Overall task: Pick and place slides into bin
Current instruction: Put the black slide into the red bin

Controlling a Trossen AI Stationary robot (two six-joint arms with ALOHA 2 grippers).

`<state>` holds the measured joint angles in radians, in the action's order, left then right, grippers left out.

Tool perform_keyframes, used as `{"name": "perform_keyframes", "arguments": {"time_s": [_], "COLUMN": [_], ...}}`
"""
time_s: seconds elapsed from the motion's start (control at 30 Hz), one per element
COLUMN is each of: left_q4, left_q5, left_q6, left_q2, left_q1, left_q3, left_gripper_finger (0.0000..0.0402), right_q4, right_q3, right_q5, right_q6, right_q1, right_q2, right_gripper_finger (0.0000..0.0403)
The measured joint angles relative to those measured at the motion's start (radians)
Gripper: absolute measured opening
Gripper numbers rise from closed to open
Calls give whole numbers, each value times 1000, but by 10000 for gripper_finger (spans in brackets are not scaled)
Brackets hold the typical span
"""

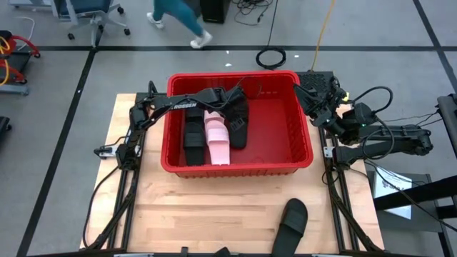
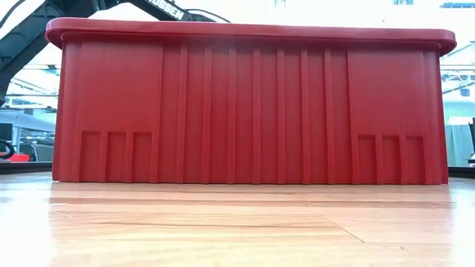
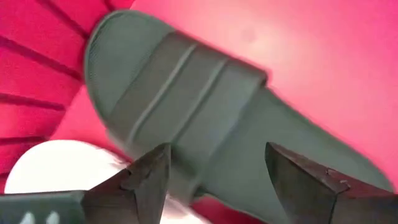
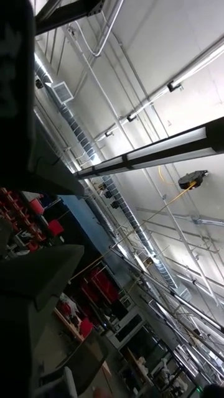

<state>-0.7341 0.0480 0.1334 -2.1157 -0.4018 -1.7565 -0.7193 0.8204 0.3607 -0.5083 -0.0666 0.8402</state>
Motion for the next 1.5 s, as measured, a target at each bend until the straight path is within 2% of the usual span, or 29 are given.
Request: {"name": "perform_keyframes", "arguments": {"time_s": [0.6,1.03,1.27,1.5], "left_q4": [3,4,7,-18], "left_q5": [-22,-14,-13,31], "left_q6": [56,80,63,24], "left_q2": [241,343,355,395], "left_q1": [130,333,463,569], "left_q3": [0,0,0,1], "left_gripper_finger": [255,255,255,255], "right_q4": [-14,-64,-153,-394], "right_q3": [0,0,0,0], "right_q5": [3,32,26,-205], "right_q6": [66,68,-59,-184], "right_q1": [0,2,3,24], "right_q2": [0,7,37,116], "right_gripper_finger": [130,130,130,130]}}
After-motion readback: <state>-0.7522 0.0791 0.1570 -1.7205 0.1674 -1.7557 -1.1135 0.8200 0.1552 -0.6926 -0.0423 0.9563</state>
